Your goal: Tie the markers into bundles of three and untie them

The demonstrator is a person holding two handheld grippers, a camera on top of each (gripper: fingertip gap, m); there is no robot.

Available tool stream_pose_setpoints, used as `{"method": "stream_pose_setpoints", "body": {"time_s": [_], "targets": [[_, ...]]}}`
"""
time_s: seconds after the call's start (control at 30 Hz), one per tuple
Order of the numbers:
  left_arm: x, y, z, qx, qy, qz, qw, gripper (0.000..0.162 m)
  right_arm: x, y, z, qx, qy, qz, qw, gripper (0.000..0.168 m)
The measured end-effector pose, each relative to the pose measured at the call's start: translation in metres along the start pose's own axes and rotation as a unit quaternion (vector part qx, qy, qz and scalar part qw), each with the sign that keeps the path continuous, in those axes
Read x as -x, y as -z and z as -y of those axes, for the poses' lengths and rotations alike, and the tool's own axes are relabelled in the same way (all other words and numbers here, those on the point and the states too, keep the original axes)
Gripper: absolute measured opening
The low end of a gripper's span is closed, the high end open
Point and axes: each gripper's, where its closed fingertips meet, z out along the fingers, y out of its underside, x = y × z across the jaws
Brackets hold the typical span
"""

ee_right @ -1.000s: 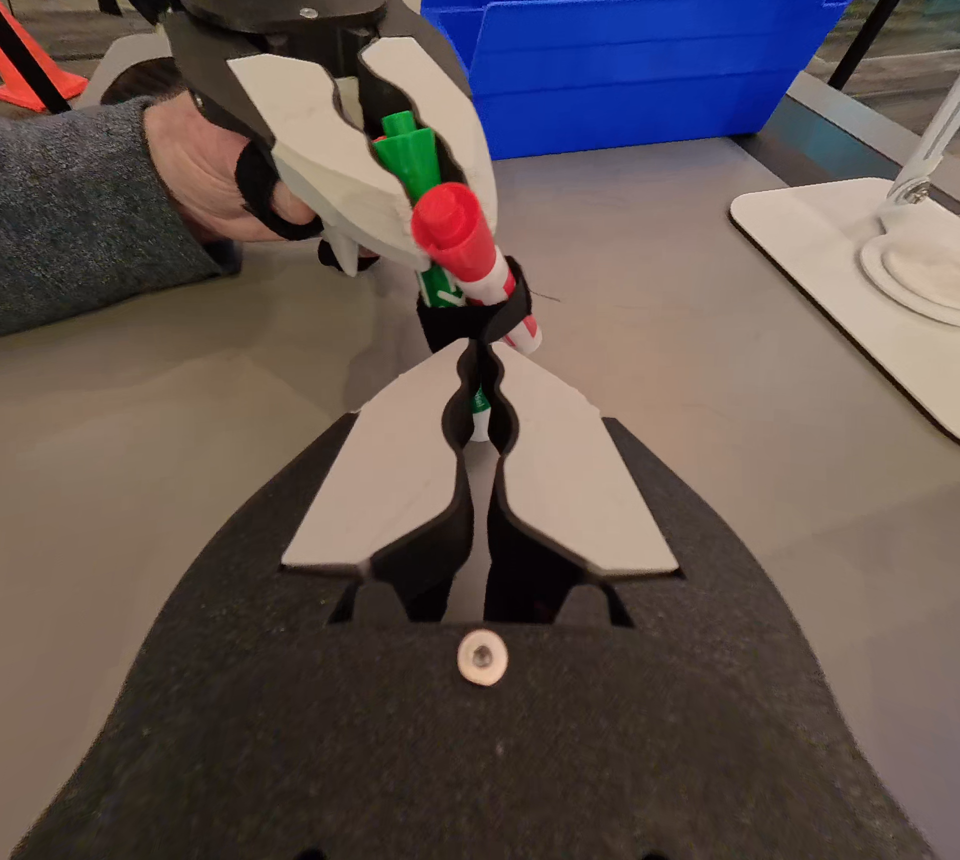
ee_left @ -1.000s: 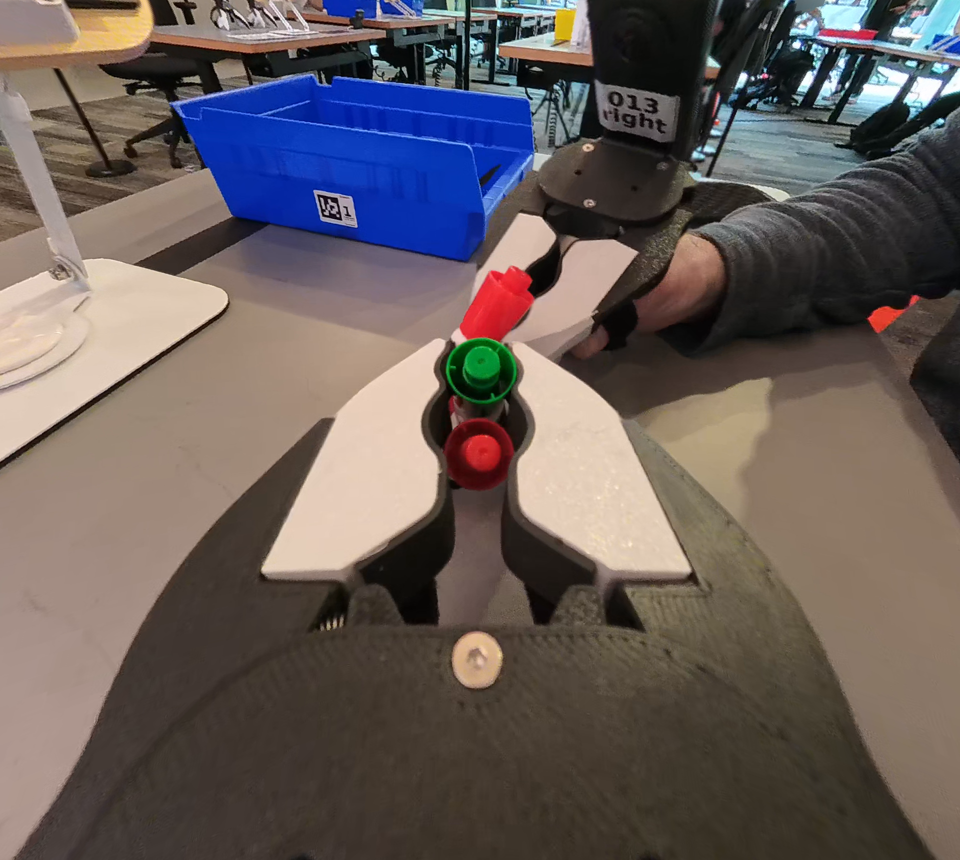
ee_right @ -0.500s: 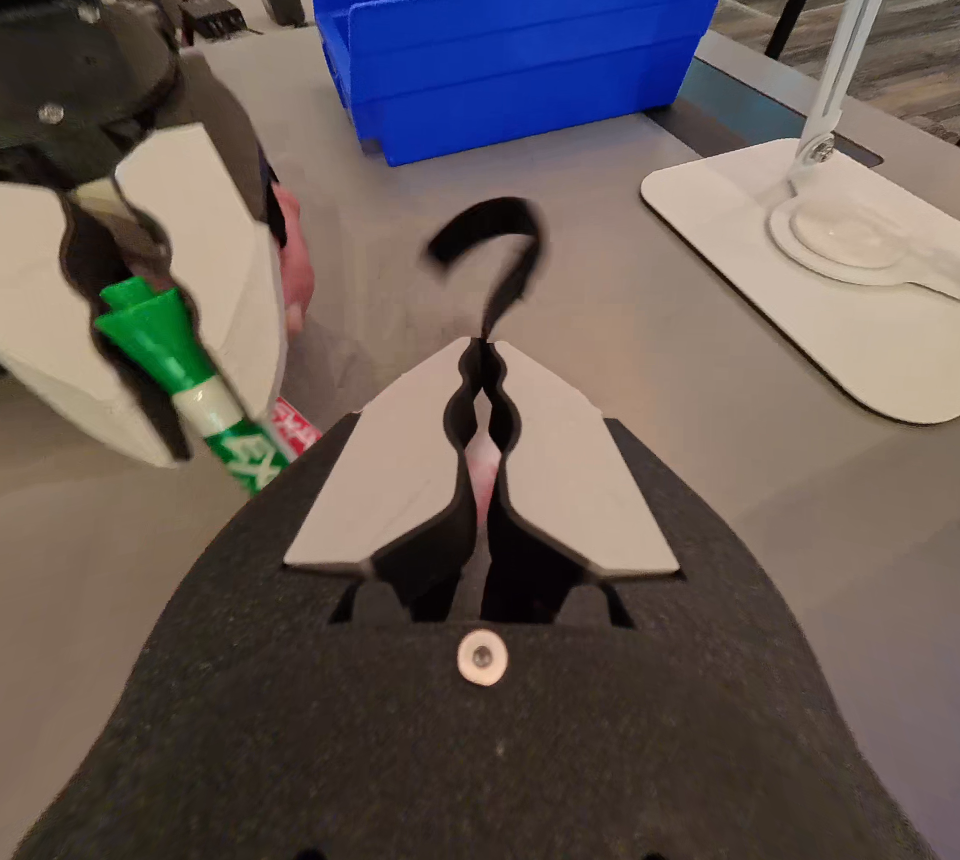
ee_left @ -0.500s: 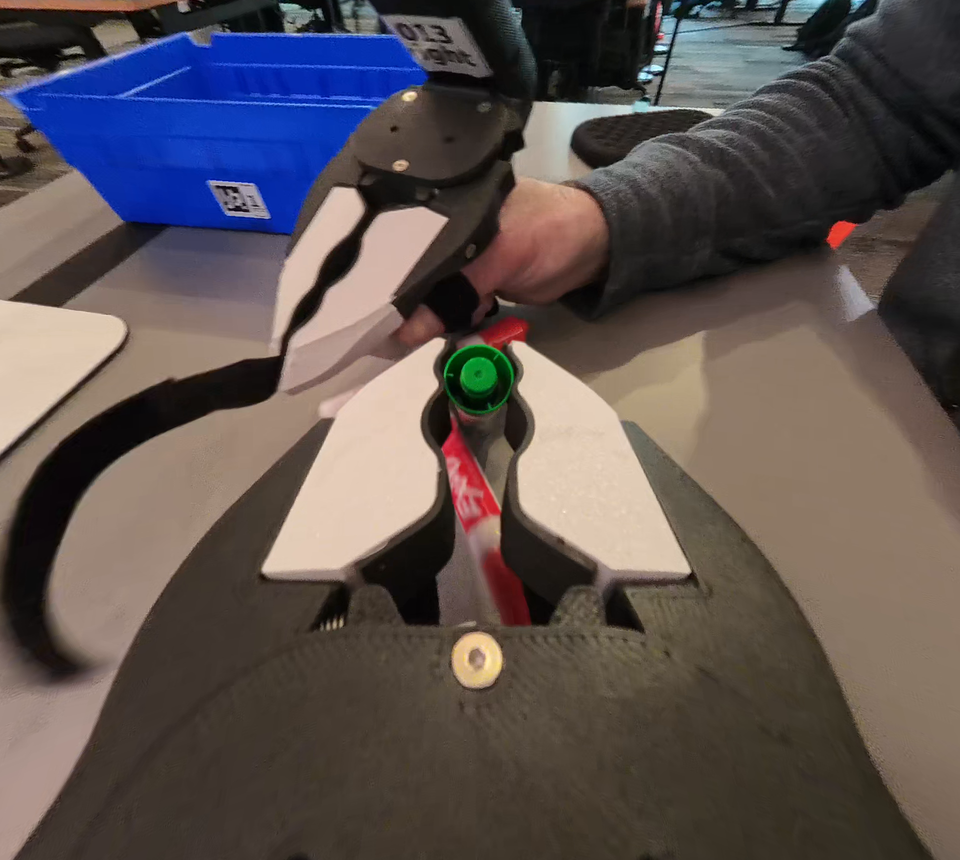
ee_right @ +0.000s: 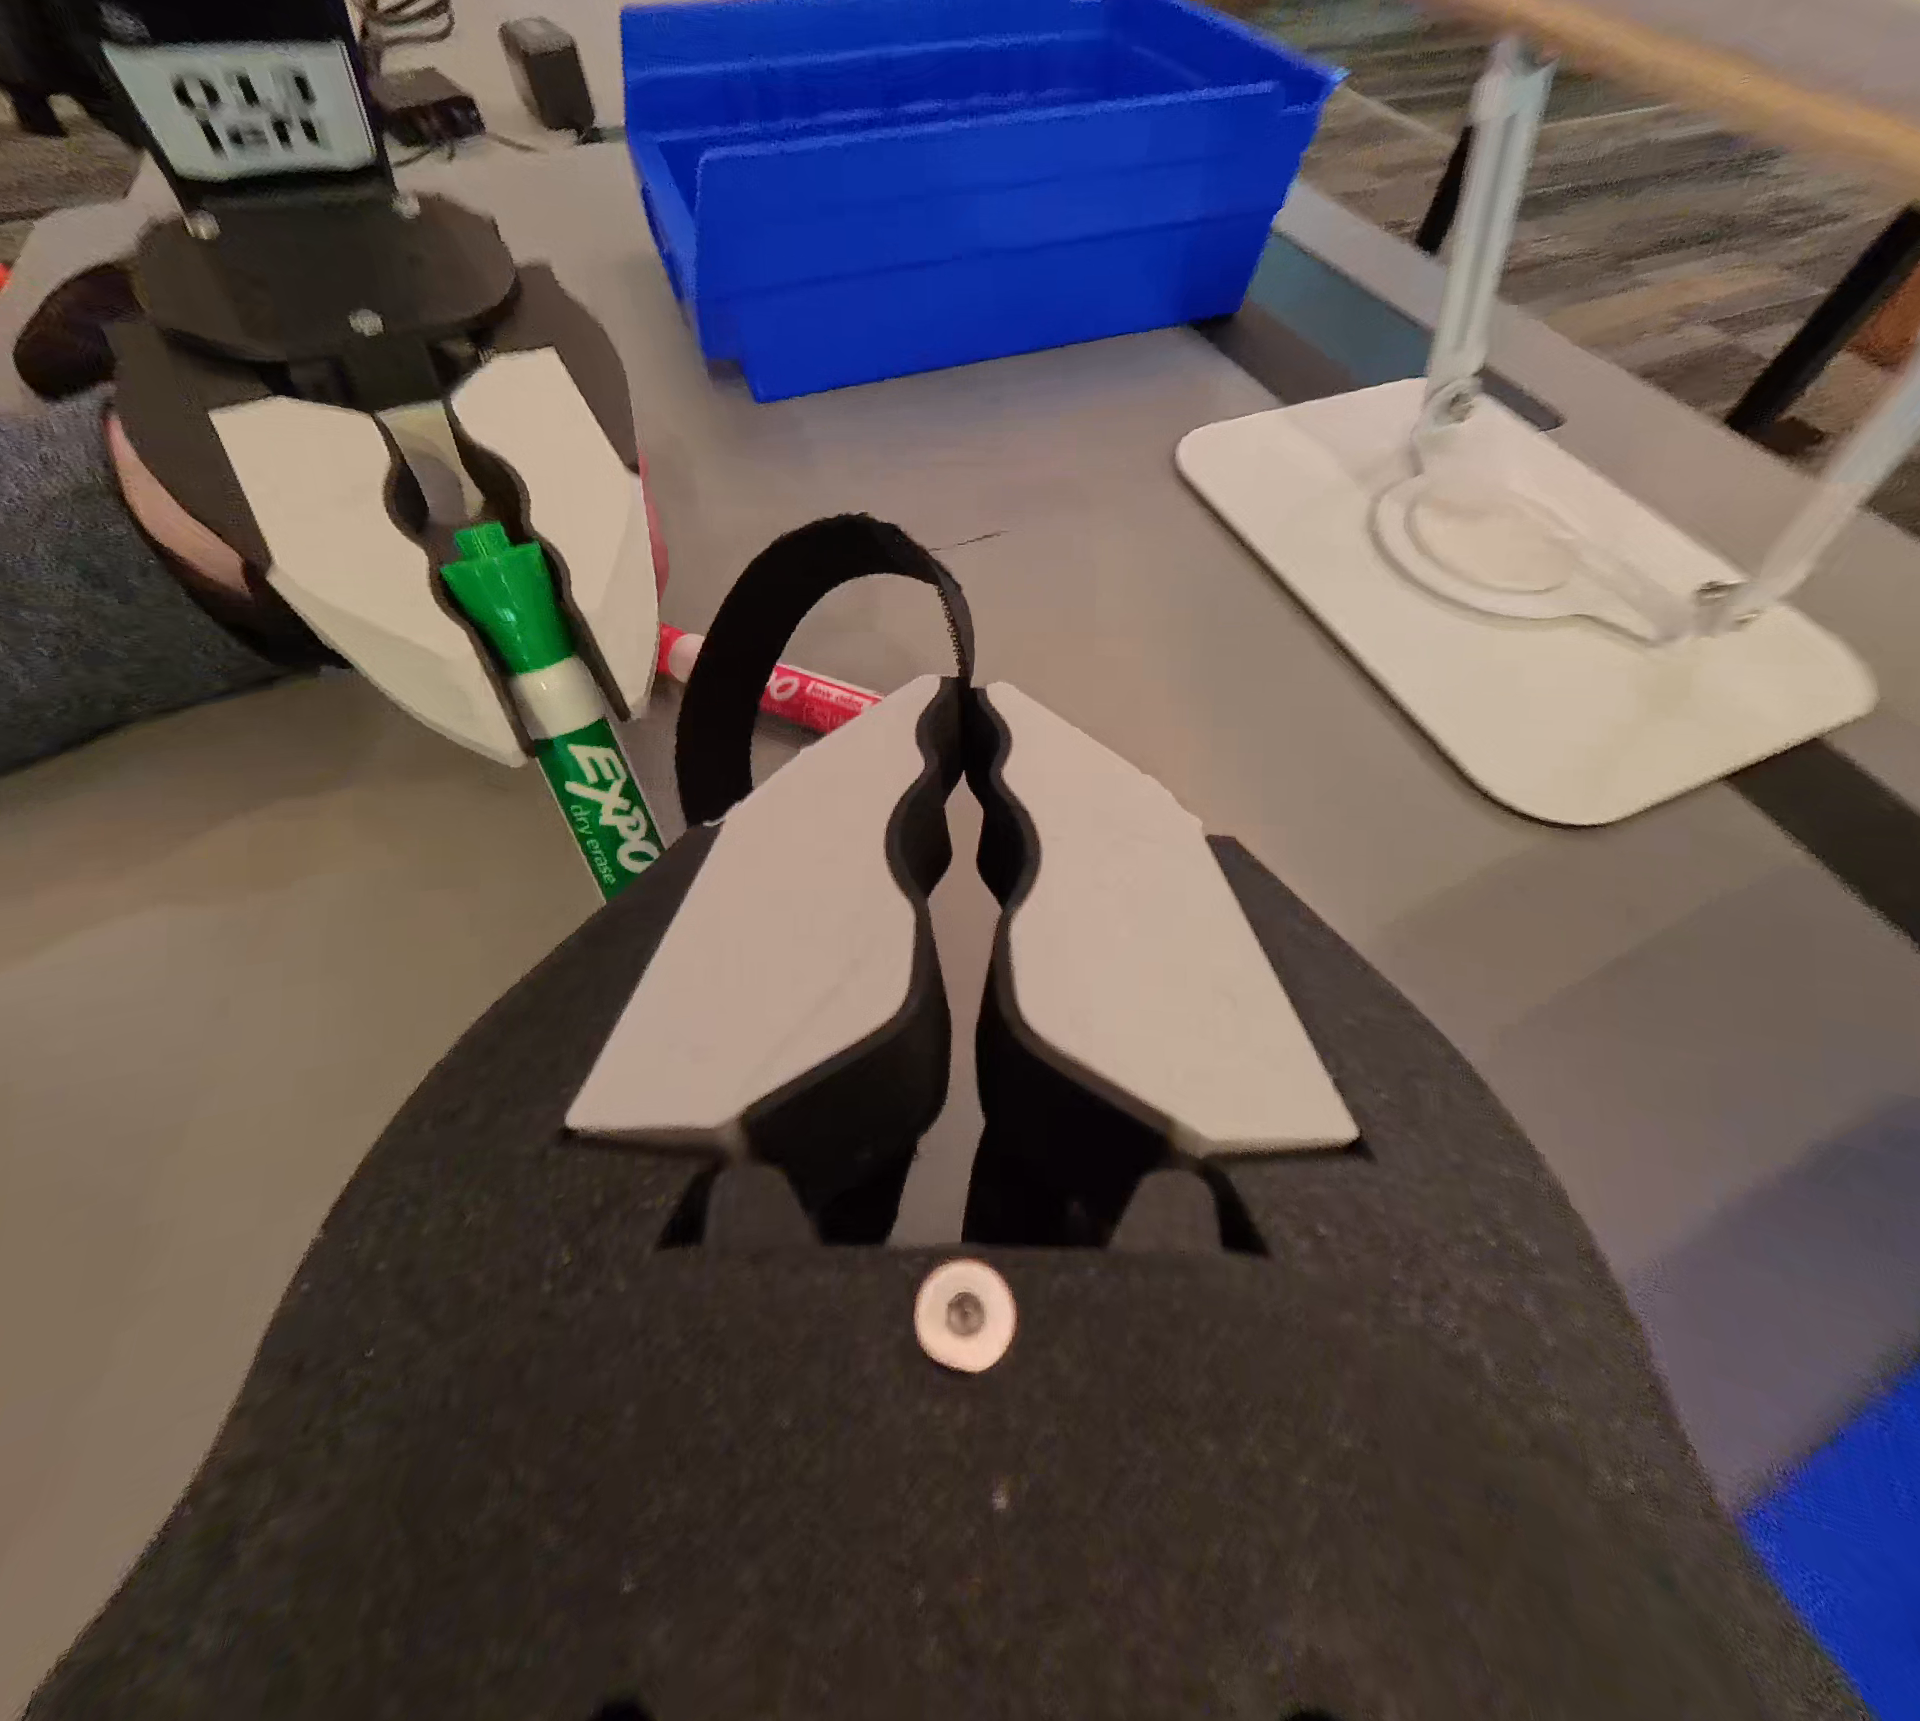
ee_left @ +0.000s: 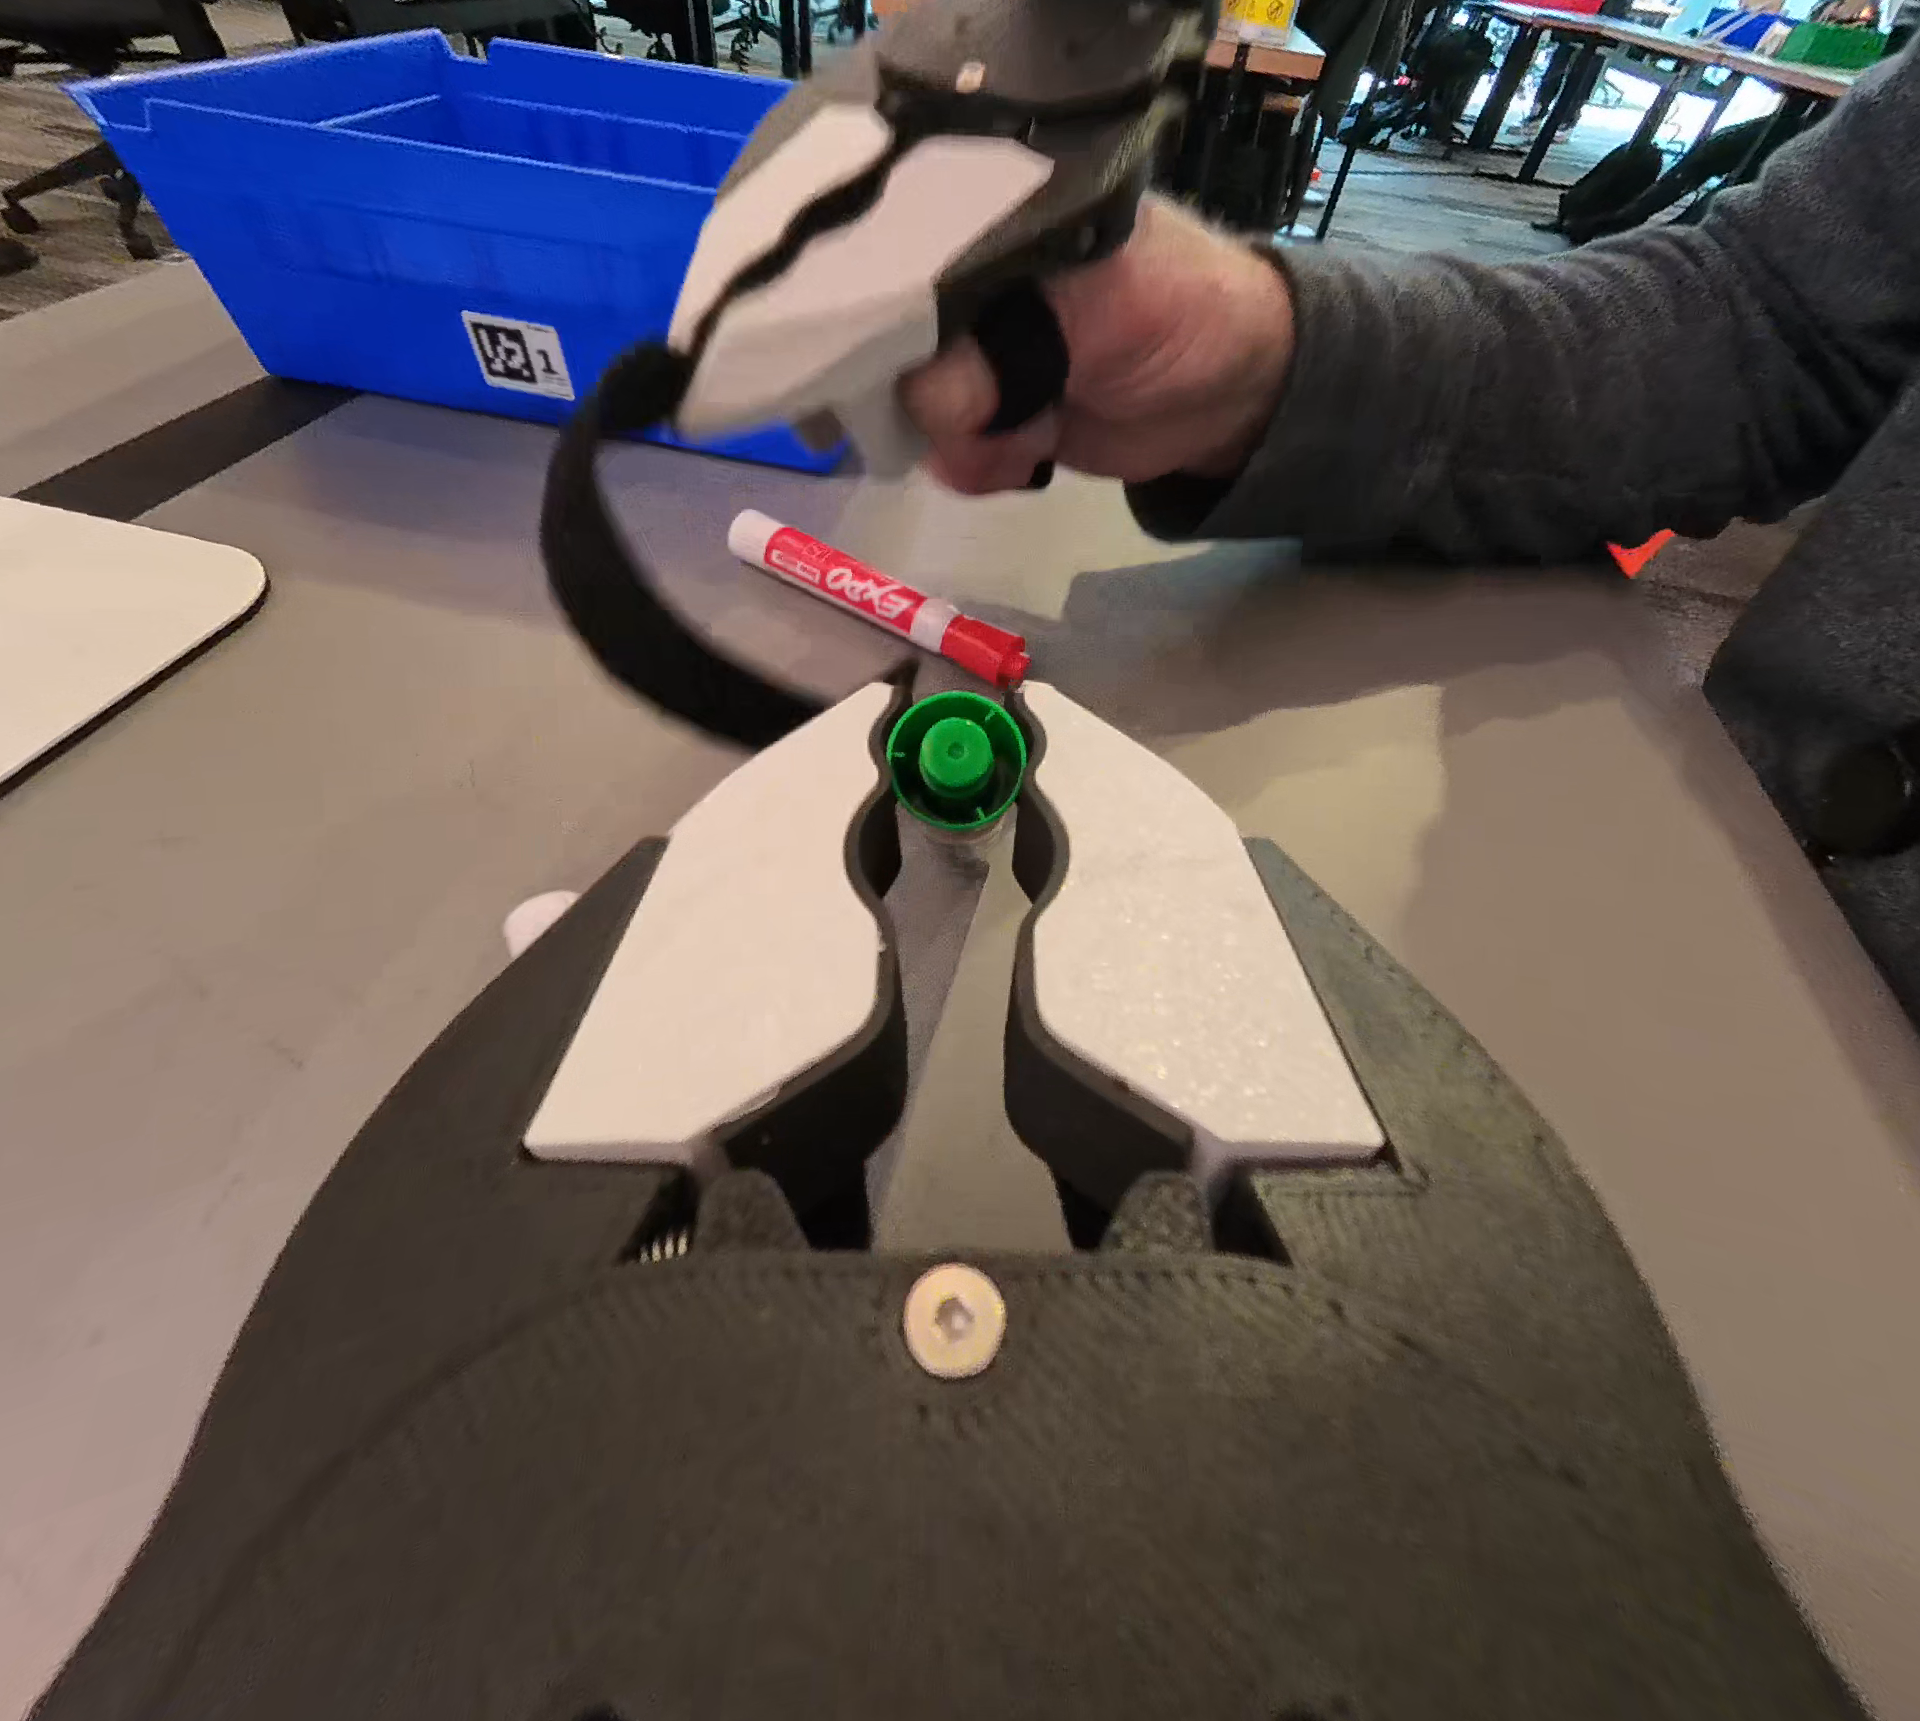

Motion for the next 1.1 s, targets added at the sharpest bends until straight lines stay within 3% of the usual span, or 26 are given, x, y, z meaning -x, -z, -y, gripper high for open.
{"method": "stream_pose_setpoints", "body": {"time_s": [0.2, 0.27, 0.33, 0.37, 0.43, 0.47, 0.57, 0.6, 0.67, 0.77, 0.9, 1.0, 1.1], "targets": [[0.005, 0.002, 0.0, 0.0, -0.002, 0.018, 1.0, 0.016, -0.085, 0.106, 0.032, -0.007, 0.012, -0.169, 0.986, 0.0], [0.004, 0.002, 0.001, 0.001, -0.004, 0.019, 1.0, 0.016, -0.128, 0.149, 0.022, 0.016, -0.007, -0.243, 0.97, 0.0], [0.005, 0.0, 0.001, 0.001, -0.001, 0.02, 1.0, 0.016, -0.17, 0.181, -0.015, 0.097, -0.031, -0.312, 0.944, 0.001], [0.005, 0.0, 0.001, 0.002, 0.001, 0.022, 1.0, 0.016, -0.182, 0.191, -0.032, 0.132, -0.045, -0.327, 0.935, 0.035], [0.006, 0.0, 0.001, 0.002, 0.001, 0.024, 1.0, 0.016, -0.188, 0.204, -0.043, 0.156, -0.013, -0.352, 0.923, 0.058], [0.007, 0.001, 0.001, 0.001, 0.002, 0.025, 1.0, 0.016, -0.179, 0.206, -0.04, 0.167, 0.02, -0.347, 0.923, 0.057], [0.008, 0.002, 0.001, 0.0, 0.002, 0.029, 1.0, 0.016, -0.086, 0.164, -0.021, 0.159, 0.165, -0.165, 0.959, 0.041], [0.008, 0.002, 0.001, -0.001, 0.005, 0.027, 1.0, 0.016, -0.054, 0.146, -0.03, 0.187, 0.217, -0.102, 0.953, 0.042], [0.009, 0.001, 0.0, 0.001, 0.007, 0.026, 1.0, 0.016, -0.013, 0.118, -0.07, 0.286, 0.288, 0.007, 0.914, 0.043], [0.008, 0.001, 0.0, 0.003, 0.006, 0.026, 1.0, 0.016, -0.004, 0.1, -0.131, 0.415, 0.374, 0.096, 0.824, 0.043], [0.007, 0.001, -0.001, 0.005, 0.006, 0.024, 1.0, 0.016, 0.001, 0.092, -0.142, 0.457, 0.401, 0.169, 0.776, 0.025], [0.008, 0.001, -0.001, 0.006, 0.008, 0.023, 1.0, 0.016, 0.014, 0.089, -0.141, 0.447, 0.371, 0.224, 0.783, 0.018], [0.009, 0.004, -0.002, 0.008, 0.006, 0.028, 1.0, 0.016, 0.022, 0.087, -0.108, 0.372, 0.338, 0.199, 0.841, 0.018]]}}
